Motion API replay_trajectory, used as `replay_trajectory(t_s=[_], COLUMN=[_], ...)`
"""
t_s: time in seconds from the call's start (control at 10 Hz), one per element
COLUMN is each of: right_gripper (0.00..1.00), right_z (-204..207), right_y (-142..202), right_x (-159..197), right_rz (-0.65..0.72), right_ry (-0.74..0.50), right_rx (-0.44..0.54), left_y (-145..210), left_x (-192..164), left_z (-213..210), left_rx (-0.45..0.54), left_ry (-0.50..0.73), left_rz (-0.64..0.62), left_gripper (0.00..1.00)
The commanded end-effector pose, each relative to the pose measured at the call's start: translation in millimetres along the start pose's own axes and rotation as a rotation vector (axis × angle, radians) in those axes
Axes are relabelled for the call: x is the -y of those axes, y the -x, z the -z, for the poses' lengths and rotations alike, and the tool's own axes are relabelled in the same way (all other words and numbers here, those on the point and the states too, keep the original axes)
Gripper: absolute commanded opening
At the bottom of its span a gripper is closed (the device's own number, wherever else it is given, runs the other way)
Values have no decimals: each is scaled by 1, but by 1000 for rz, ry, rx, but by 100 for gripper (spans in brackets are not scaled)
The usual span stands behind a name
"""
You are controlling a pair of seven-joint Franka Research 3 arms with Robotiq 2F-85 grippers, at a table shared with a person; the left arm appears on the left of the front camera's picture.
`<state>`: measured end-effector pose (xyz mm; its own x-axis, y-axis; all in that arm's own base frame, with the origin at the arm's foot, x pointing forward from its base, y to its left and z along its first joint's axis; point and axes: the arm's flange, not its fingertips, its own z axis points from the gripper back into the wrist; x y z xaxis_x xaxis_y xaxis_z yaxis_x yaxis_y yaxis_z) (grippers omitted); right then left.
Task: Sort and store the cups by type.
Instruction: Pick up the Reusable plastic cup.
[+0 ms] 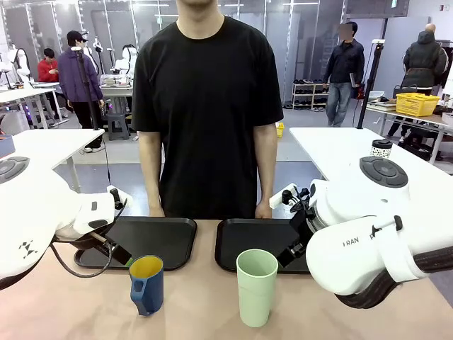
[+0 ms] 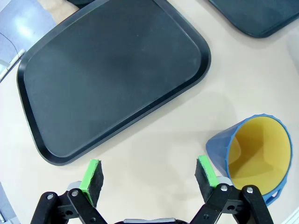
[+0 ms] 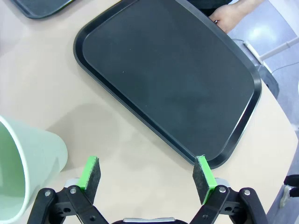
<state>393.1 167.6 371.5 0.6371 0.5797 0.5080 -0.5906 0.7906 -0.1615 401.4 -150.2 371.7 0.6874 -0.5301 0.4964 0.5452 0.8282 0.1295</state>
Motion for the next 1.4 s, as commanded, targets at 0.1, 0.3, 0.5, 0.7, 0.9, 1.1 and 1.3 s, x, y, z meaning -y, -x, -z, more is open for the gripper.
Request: replay_trajectory(t_s=[0.1,0.3,0.5,0.7,0.9,1.1,1.3], right_gripper=[100,100,100,100,100,100,100], right_z=[0,0,-8,-47,-95,-124,-137], right_y=[0,0,-8,-32,-52,-55,-51], right_x=[0,0,-2,-12,-28,-41,-48], right_rz=[3,3,54,97,133,166,169], right_ry=[-1,-1,80,222,311,355,374], right_rx=[0,0,-6,-39,-18,12,23], left_y=[0,0,0,-14,-26,-27,-27], left_x=[0,0,0,4,13,22,27], left_z=[0,0,0,-24,-57,-89,-105], left_rx=[0,0,0,44,98,166,188], left_ry=[0,0,0,-34,-67,-72,-115], left_rz=[-1,-1,0,-8,-23,-39,-67], left_gripper=[100,100,100,100,100,100,100])
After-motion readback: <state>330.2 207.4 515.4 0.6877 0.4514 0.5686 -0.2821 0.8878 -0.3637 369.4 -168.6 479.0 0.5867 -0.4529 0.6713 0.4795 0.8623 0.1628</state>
